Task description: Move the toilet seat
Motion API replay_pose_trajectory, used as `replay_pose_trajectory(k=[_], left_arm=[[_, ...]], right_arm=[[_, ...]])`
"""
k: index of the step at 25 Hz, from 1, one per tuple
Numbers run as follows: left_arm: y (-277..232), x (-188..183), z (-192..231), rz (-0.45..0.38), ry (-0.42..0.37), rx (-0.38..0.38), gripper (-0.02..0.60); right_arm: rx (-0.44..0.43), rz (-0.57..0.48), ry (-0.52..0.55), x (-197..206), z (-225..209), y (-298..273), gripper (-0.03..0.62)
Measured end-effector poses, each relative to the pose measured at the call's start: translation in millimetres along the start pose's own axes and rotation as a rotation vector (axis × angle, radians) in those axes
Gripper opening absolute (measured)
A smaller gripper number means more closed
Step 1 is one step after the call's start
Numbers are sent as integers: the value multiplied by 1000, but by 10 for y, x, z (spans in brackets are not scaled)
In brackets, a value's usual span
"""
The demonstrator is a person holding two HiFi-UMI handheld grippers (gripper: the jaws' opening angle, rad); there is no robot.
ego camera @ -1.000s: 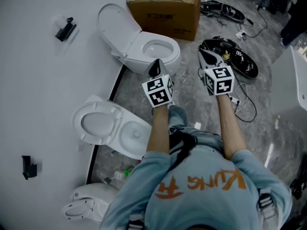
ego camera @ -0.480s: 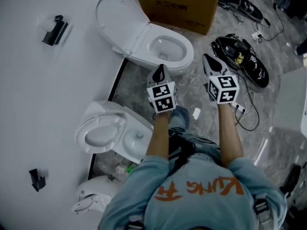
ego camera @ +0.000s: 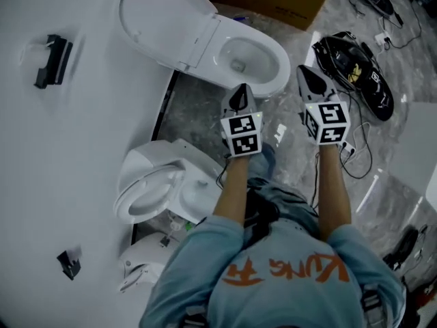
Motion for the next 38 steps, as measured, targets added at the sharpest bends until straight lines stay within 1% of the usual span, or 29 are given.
replay_pose_trajectory(k=[3,5,8,11,13,15,18,22,24,26,28,31,34,38], left_arm=[[-231,17,100,29,39,-9,2],[-325,66,128,52,50,-11,2],[-410,102,101,71,51,-7,2],[-429,124,68,72,37,-5,2],[-464,125,149,62,45,-32,2],[-458,144,309,63,71,-88,2],[-480,151,488,66,106,-171,2],[-759,149,529,80,162,-231,2],[-906,248,502,86,208,-254,2],[-1082,381,510,85,246,-285,2],[-1250,490,524,102,272,-317,2],[-1464,599,455,127,292,-334,2],[-1707,660,455,132,283,-330,2],[-1927,837,456,147,295,-336,2]], right_arm=[[-20,20,11,4,-71,-266,-2],[-37,35,17,26,-67,-367,-2],[-54,46,1,95,-57,-416,-2],[-92,58,-2,212,-55,-487,-2],[-121,55,-8,259,-75,-664,-2],[-166,53,-20,309,-21,-848,-2],[-254,65,-10,387,49,-1110,-2],[-342,88,4,477,-72,-1560,-2],[-414,108,42,551,-102,-1755,-2],[-488,117,101,615,-126,-1924,-2],[-539,132,137,700,-159,-2052,-2],[-585,178,150,910,-247,-2206,-2],[-613,201,159,1112,-282,-2426,-2],[-675,234,208,1398,-291,-2601,-2]])
Point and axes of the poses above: the fingertips, and each gripper's own axes: y backward along the fingers, z to its left, x out of its underside, the point moved 10 cm from there along y, backward along the fingers, and after that the axes turned 14 degrees about y, right-handed, at the moved point
